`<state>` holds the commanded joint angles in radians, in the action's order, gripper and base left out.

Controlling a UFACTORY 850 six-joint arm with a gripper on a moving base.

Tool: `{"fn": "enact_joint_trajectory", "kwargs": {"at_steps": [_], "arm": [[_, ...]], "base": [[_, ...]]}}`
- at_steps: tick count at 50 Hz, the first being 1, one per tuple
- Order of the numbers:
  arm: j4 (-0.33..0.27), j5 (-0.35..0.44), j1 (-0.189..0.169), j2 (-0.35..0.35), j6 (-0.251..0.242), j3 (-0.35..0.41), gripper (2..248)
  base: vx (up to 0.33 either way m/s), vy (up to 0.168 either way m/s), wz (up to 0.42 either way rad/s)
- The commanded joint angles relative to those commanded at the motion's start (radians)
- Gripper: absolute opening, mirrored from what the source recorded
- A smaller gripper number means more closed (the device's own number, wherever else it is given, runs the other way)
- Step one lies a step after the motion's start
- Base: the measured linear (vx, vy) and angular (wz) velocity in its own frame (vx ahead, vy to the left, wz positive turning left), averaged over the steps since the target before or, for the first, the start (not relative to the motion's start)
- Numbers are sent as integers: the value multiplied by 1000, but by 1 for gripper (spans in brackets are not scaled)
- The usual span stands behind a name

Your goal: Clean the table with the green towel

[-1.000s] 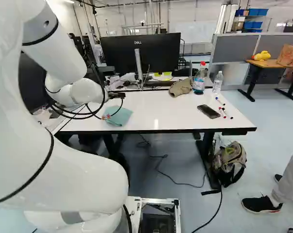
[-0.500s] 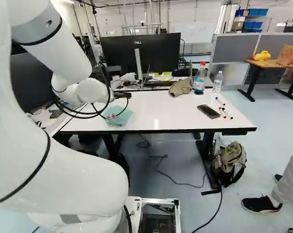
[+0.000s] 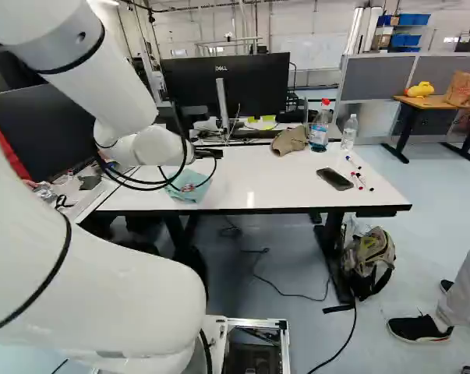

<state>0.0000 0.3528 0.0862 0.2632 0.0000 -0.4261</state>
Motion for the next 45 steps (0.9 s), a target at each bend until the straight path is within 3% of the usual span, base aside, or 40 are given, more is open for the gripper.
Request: {"fn": "enact_joint_trajectory", "kwargs": {"at_steps": [32,45], "arm": [[0,0,-121,21,0,18,247],[0,1,-129,23,0,20,247]], "base": [[0,0,0],[0,0,0]]}}
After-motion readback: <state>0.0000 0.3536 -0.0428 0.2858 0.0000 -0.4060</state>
